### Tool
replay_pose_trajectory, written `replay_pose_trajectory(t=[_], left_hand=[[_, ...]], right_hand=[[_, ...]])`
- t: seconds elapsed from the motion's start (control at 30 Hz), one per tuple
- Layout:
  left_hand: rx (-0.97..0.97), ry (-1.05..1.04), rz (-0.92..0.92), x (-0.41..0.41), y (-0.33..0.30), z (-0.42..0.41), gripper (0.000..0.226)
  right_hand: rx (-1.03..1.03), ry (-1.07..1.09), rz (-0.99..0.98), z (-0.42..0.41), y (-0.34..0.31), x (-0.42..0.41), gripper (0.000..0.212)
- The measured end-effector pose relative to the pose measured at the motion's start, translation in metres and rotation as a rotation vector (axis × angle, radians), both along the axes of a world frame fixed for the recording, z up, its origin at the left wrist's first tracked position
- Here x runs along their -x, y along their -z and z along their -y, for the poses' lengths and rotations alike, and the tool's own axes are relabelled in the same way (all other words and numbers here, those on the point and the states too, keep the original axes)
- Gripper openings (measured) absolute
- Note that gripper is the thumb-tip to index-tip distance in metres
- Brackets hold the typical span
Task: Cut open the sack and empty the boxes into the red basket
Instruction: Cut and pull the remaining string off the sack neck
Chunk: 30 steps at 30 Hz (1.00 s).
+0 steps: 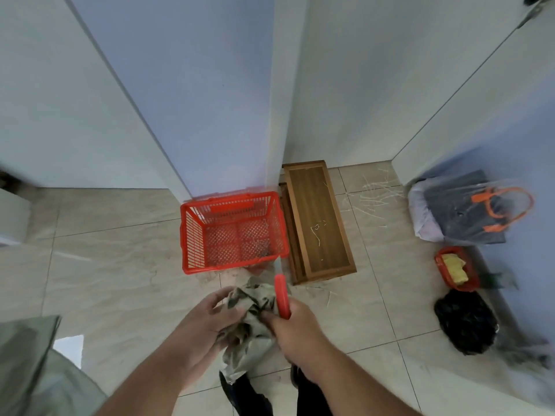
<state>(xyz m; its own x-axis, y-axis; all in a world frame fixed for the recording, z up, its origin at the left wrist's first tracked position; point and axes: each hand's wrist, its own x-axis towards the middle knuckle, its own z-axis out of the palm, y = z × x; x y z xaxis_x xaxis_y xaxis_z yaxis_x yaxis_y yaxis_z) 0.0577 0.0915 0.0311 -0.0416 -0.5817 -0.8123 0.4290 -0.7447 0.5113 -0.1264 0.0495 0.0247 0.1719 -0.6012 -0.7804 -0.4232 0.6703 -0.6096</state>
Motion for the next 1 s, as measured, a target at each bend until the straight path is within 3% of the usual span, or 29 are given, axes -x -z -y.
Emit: replay_pose_trajectory(t=[0.07,0.13,0.17,0.27,0.33,0.43,0.47,0.53,0.6,0.63,0.7,0.77,0.87,1.0], left_hand=[[-0.033,-0.005,0.281,-0.002,0.002,0.000,0.029],[-0.064,-0.061,0.519,-0.006,-0.002,0.002,0.011],[-0.065,-0.076,0.609,-0.011,-0.010,0.003,0.006],[0.006,-0.097,0.750,-0.024,-0.035,0.007,0.017],[0.021,-0.201,0.767,-0.036,-0.040,0.009,0.018],[0.026,-0.519,0.454,-0.053,-0.040,0.004,0.041],[0.007,-0.507,0.403,-0.055,-0.037,0.000,0.055],[-0.072,-0.196,0.484,-0.051,-0.034,-0.011,0.065],[-0.080,0.158,0.688,-0.042,-0.031,-0.021,0.023],[-0.076,0.234,0.814,-0.042,-0.028,-0.022,0.007],[-0.064,0.168,0.977,-0.051,-0.028,-0.021,0.027],[-0.021,0.125,1.062,-0.066,-0.034,-0.016,0.032],[0.168,0.346,1.073,-0.079,-0.044,-0.005,0.031],[0.298,0.659,1.008,-0.077,-0.061,0.005,0.022]], right_hand=[[0.054,0.022,-0.054,0.010,0.000,0.001,0.016],[0.102,0.025,-0.091,0.021,-0.003,0.005,0.023],[0.114,0.010,-0.109,0.025,-0.006,0.007,0.025],[0.125,-0.037,-0.093,0.028,-0.016,0.017,0.031],[0.102,-0.045,-0.041,0.024,-0.024,0.020,0.032],[0.093,-0.075,-0.044,0.017,-0.028,0.018,0.034],[0.093,-0.072,-0.044,0.014,-0.026,0.016,0.033],[0.083,-0.050,-0.027,0.009,-0.023,0.013,0.031],[0.090,-0.032,-0.036,0.007,-0.023,0.013,0.030],[0.102,-0.030,-0.058,0.007,-0.023,0.014,0.031],[0.136,-0.033,-0.126,0.012,-0.027,0.019,0.031],[0.185,-0.067,-0.192,0.019,-0.035,0.026,0.028],[0.258,-0.125,-0.325,0.029,-0.041,0.035,0.028],[0.301,0.030,-0.429,0.032,-0.051,0.034,0.012]])
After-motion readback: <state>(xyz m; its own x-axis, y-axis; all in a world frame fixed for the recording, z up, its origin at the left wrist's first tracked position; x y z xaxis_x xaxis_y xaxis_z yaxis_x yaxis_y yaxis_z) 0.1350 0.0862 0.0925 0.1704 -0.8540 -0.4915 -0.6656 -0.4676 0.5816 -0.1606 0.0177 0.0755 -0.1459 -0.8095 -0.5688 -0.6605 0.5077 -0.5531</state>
